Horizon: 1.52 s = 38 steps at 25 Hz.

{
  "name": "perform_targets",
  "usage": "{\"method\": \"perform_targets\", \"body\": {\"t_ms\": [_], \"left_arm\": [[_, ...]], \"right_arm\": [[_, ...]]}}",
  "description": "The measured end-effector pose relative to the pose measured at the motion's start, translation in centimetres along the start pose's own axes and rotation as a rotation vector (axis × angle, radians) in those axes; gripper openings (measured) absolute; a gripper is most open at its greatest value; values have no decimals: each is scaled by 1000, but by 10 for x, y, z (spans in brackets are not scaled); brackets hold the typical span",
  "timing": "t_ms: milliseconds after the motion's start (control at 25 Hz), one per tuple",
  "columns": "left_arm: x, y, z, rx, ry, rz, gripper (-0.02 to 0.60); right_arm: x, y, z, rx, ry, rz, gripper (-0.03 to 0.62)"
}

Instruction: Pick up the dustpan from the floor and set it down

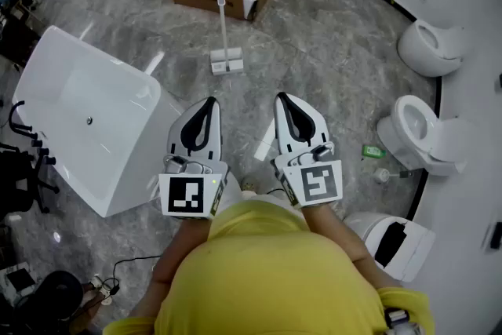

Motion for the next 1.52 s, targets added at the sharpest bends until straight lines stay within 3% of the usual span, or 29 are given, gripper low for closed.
{"method": "perform_targets", "body": {"t_ms": [520,840,1040,1280,1520], "left_arm": [[-10,-35,60,11,12,-28,0],[-2,-99,169,-11,11,-37,0],[21,-151,250,-7,-40,11,0],[20,-202,340,-100,-92,4,0],[22,-233,399,-149,-145,-35,0]], "right_arm": [[-9,28,48,-1,10,-11,11],[5,69,165,0,28,-45,12],[27,99,258,0,37,-34,14],[37,133,354,1,-27,-30,18],[35,150,417,3,-71,-16,21]]}}
Point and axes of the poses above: the fingertips, and each gripper's own axes: z forward along the fingers, y to its right, x out of its top, the point moved 8 cm from there along -z, backward along the fingers, and after that the axes turned 14 degrees about -y, right-handed, at the moved point
